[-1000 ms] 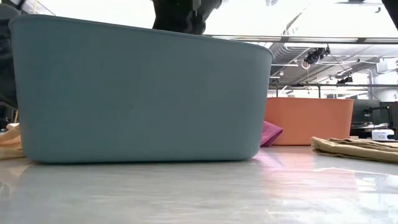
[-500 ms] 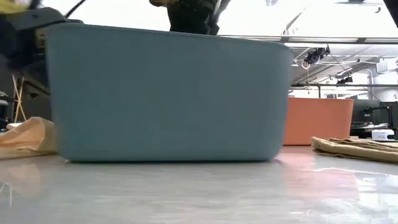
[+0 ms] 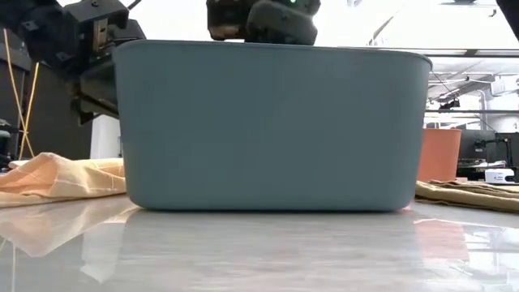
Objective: Sort spices by type
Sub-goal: Adjust the transparent seasoning bottle in the blue bin, then return to Home Position
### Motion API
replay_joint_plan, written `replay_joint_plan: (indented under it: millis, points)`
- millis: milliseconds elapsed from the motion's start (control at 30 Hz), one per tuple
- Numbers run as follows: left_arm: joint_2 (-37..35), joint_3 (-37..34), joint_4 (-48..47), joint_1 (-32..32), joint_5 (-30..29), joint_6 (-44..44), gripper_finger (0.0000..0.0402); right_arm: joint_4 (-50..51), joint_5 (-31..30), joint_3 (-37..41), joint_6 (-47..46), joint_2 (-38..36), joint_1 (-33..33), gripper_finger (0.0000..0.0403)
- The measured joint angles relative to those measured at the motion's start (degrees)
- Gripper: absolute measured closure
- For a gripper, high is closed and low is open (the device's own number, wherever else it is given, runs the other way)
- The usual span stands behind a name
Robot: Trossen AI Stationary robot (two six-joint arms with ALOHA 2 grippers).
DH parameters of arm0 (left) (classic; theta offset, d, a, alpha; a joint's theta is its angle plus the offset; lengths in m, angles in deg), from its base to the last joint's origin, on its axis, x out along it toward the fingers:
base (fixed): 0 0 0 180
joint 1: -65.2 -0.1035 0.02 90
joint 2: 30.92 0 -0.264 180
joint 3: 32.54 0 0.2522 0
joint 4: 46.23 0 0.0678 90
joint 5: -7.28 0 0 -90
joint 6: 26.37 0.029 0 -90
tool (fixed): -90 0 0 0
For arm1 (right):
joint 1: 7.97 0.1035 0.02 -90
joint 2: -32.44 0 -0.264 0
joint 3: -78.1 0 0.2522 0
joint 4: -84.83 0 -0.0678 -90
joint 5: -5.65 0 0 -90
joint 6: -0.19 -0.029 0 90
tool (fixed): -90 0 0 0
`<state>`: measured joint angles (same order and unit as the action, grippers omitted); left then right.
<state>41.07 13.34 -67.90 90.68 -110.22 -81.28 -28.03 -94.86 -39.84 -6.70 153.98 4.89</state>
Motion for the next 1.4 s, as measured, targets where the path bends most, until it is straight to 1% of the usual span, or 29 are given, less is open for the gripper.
replay_joint_plan:
  millis: [267,533,600,667,800,867,1067,1200,1300,1400]
  points:
    - [0.47,0.07,2.55,0.15,0.00,-0.69,0.0401,-1.81,-0.14,0.00,-0.77,4.31,-0.09,0.0224]
    - [0.52,0.07,2.23,0.90,-0.02,-1.47,0.0401,-1.76,-0.46,0.00,-2.15,4.65,-0.26,0.0224]
    - [0.53,0.06,2.12,0.91,-0.02,-1.47,0.0401,-1.74,0.37,0.00,-2.24,4.65,-0.44,0.0223]
    - [0.52,0.06,2.15,0.91,-0.03,-1.47,0.0401,-1.76,0.72,0.00,-2.17,4.65,-0.46,0.0209]
    - [0.54,0.07,2.15,0.91,-0.04,-1.47,0.0401,-1.76,-0.28,0.00,-2.26,4.65,-0.50,0.0157]
    - [0.55,0.07,2.12,0.91,-0.07,-1.47,0.0401,-1.76,-0.83,0.00,-2.15,4.65,-0.50,0.0145]
    - [0.55,0.04,2.10,0.91,-0.09,-1.45,0.0401,-1.76,-1.37,0.02,-2.48,4.65,-0.50,0.0138]
    - [0.55,0.05,1.23,0.91,-0.09,-0.84,0.0401,-1.60,-1.37,0.00,-5.03,4.47,-0.50,0.0137]
    - [0.49,0.05,-1.13,0.90,0.64,1.00,0.0401,2.33,-1.35,-1.45,-5.56,4.19,-0.50,0.0136]
    - [-0.17,0.02,-5.69,0.65,2.02,0.34,0.0401,8.43,-1.37,-5.26,-4.50,4.05,-0.44,0.0136]
